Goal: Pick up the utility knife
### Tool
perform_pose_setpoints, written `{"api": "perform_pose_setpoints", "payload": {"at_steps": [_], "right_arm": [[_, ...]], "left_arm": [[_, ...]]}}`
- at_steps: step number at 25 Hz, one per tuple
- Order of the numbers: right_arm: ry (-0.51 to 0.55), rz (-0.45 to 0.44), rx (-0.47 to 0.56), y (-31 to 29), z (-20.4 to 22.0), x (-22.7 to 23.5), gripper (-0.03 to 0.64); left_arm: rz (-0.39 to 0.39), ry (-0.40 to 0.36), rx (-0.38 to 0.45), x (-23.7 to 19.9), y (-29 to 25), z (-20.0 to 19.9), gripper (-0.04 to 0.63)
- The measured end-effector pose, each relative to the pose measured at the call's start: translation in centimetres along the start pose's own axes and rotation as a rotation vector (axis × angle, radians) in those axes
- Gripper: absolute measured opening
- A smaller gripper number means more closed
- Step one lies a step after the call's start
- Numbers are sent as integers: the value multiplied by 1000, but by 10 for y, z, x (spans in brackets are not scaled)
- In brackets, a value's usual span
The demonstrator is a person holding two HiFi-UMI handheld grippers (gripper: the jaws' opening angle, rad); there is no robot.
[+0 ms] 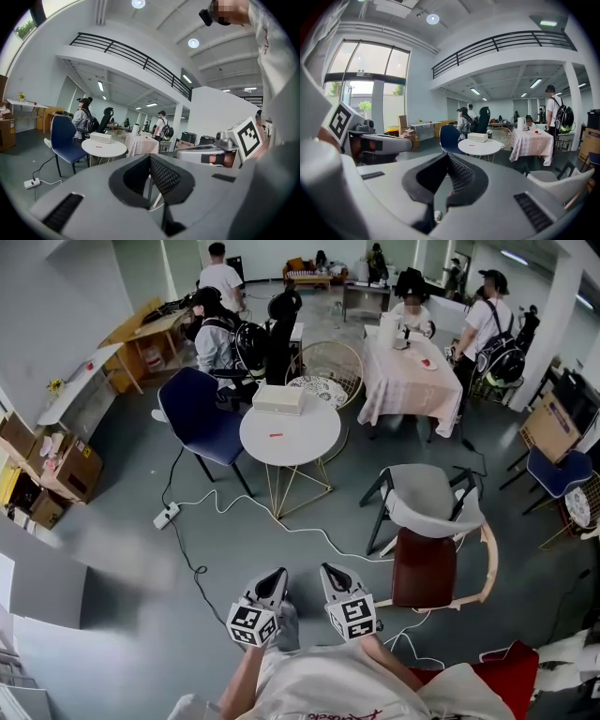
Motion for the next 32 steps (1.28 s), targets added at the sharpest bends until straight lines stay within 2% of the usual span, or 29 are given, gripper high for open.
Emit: {"api": "perform_pose_setpoints", "payload": {"at_steps": [9, 15, 32], "right_arm": [[11, 0, -28, -72, -20, -1, 17], [40, 12, -36, -129, -36, -2, 17], [91, 12, -11, -295, -132, -24, 17]], "left_arm": [[4, 33, -11, -68, -26, -13, 12], [25, 38, 12, -122, -50, -29, 12], [79, 0, 71, -278, -96, -122, 12]]}}
Point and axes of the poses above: the fingertips, and each gripper's own axes: y backward along the fingers, x to its right, z out of its underside, the point moved 1 cm from there along y, backward along the fingers, and after that the axes turned 9 degrees about z, right-handed, at the moved point
